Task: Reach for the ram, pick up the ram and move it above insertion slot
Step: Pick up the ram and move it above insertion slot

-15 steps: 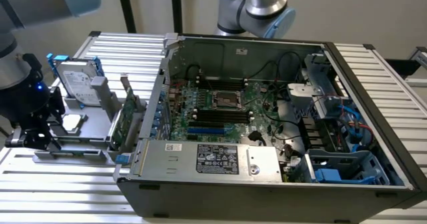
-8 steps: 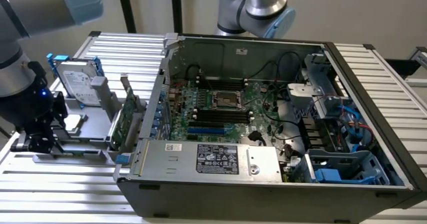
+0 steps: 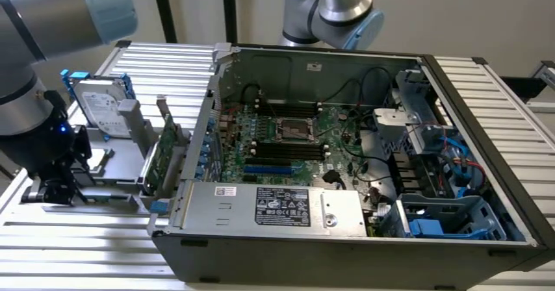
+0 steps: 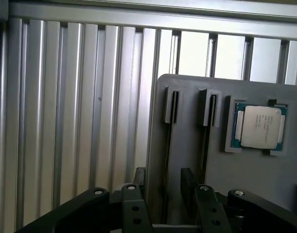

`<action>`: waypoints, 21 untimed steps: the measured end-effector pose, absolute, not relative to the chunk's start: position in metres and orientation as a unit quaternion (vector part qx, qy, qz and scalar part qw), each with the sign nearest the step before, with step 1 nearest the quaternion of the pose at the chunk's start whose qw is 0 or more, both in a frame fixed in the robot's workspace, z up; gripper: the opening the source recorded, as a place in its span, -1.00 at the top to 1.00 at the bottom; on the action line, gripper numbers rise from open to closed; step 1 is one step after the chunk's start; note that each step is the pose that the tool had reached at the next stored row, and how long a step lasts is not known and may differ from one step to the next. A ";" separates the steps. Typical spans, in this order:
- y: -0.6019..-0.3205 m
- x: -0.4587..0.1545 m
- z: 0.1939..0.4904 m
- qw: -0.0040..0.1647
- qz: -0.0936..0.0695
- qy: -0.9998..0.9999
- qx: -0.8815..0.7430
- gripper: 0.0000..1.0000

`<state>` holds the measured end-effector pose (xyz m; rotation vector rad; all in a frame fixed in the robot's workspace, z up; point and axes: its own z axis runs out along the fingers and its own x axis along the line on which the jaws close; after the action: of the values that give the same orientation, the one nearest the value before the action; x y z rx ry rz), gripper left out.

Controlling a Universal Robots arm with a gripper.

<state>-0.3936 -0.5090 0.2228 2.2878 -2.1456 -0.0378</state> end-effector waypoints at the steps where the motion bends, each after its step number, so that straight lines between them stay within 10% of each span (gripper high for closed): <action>1: -0.509 -0.393 0.221 0.002 -0.012 -0.684 0.729 0.15; 21: -0.502 -0.393 0.201 0.000 -0.015 -0.684 0.729 0.20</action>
<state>-0.3927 -0.5019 0.2010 2.2914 -2.1489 -0.0477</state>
